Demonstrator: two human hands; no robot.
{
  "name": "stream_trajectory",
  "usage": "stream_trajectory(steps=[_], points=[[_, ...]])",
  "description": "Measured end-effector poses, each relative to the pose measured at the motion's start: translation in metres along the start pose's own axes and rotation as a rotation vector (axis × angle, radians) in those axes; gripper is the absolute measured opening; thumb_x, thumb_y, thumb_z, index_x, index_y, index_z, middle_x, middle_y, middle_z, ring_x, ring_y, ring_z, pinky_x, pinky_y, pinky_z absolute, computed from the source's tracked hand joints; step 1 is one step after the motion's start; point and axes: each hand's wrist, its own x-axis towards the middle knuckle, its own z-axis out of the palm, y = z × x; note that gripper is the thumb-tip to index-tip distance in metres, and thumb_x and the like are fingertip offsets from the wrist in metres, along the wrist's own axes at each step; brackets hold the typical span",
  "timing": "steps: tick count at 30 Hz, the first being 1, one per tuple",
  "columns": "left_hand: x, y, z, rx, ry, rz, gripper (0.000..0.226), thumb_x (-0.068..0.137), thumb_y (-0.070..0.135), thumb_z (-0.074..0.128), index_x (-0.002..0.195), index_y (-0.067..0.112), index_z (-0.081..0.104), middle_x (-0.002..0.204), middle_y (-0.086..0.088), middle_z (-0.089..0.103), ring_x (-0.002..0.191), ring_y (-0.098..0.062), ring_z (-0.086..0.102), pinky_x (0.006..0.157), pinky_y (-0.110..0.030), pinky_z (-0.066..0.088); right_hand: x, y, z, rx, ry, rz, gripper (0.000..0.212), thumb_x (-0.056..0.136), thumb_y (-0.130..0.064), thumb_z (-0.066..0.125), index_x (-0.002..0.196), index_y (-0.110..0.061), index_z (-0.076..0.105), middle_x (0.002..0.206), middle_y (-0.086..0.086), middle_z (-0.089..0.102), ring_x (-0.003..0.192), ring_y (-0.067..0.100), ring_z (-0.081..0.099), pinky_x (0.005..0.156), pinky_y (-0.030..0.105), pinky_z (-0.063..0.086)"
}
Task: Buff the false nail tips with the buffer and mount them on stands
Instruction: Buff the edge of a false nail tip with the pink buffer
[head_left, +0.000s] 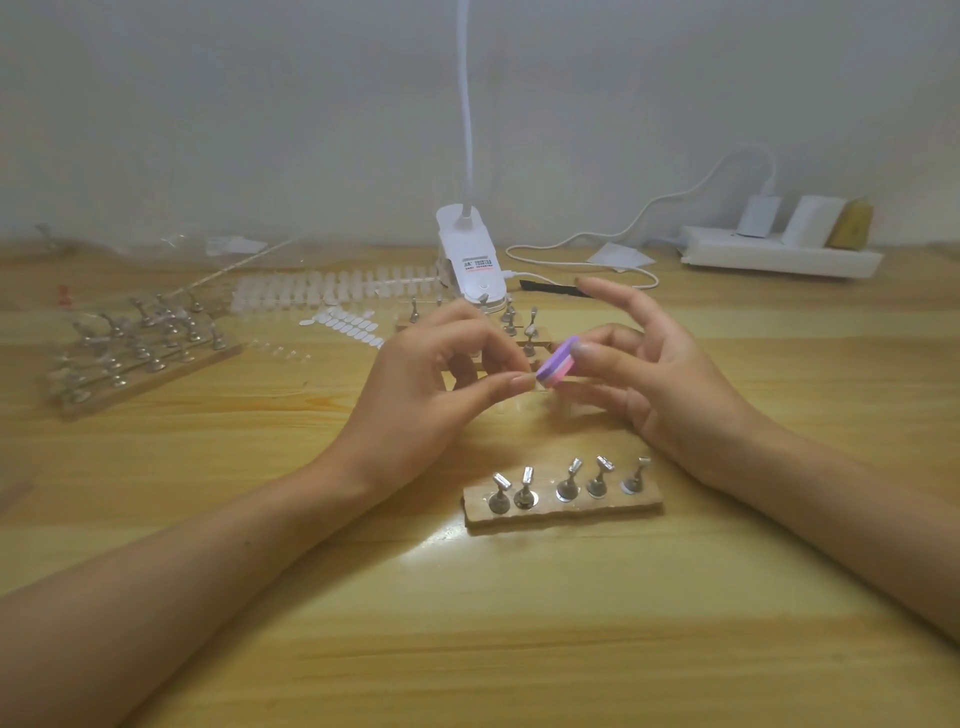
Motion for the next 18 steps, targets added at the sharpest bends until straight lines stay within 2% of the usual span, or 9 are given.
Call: stream_trajectory(steps=[4, 7, 11, 14, 18], points=[[0.0002, -0.001, -0.0005, 0.014, 0.007, 0.008, 0.014, 0.081, 0.017, 0.078, 0.077, 0.027, 0.069, 0.084, 0.008, 0.06, 0.068, -0.003, 0.055, 0.064, -0.01, 0.041, -0.0023, 0.0002, 0.0035, -0.097, -0.156, 0.009, 0.071, 0.081, -0.008, 0.071, 0.145, -0.025, 0.046, 0.093, 0.011, 0.066, 0.09, 0.028, 0.073, 0.079, 0.036, 0.06], [0.0003, -0.0011, -0.0005, 0.005, 0.01, 0.002, 0.016, 0.08, 0.019, 0.078, 0.076, 0.03, 0.068, 0.085, 0.008, 0.06, 0.066, -0.003, 0.055, 0.065, -0.011, 0.042, 0.0005, 0.0006, 0.0001, 0.002, 0.011, -0.015, 0.073, 0.078, -0.008, 0.069, 0.145, -0.017, 0.043, 0.086, 0.007, 0.067, 0.085, 0.022, 0.074, 0.072, 0.029, 0.059], [-0.0012, -0.0003, 0.0005, -0.011, -0.023, 0.009, 0.013, 0.08, 0.017, 0.078, 0.077, 0.027, 0.07, 0.085, 0.007, 0.06, 0.065, -0.004, 0.053, 0.064, -0.009, 0.04, -0.0002, -0.0012, -0.0019, -0.029, -0.083, 0.016, 0.064, 0.083, -0.008, 0.066, 0.143, -0.019, 0.047, 0.092, 0.009, 0.067, 0.087, 0.023, 0.072, 0.075, 0.03, 0.059], [-0.0018, 0.0013, 0.0008, -0.021, -0.006, -0.002, 0.013, 0.079, 0.018, 0.078, 0.076, 0.027, 0.069, 0.084, 0.009, 0.059, 0.064, -0.002, 0.053, 0.063, -0.009, 0.04, 0.0003, -0.0018, -0.0043, 0.035, -0.02, 0.027, 0.068, 0.081, -0.007, 0.067, 0.144, -0.017, 0.045, 0.088, 0.006, 0.067, 0.083, 0.02, 0.073, 0.069, 0.026, 0.059], [-0.0005, 0.0001, -0.0009, -0.008, 0.01, -0.006, 0.012, 0.08, 0.016, 0.078, 0.076, 0.024, 0.07, 0.084, 0.006, 0.061, 0.066, -0.002, 0.054, 0.064, -0.01, 0.041, -0.0038, -0.0009, 0.0024, -0.073, -0.178, 0.008, 0.067, 0.084, -0.007, 0.072, 0.144, -0.023, 0.047, 0.092, 0.006, 0.067, 0.091, 0.027, 0.073, 0.078, 0.037, 0.06]])
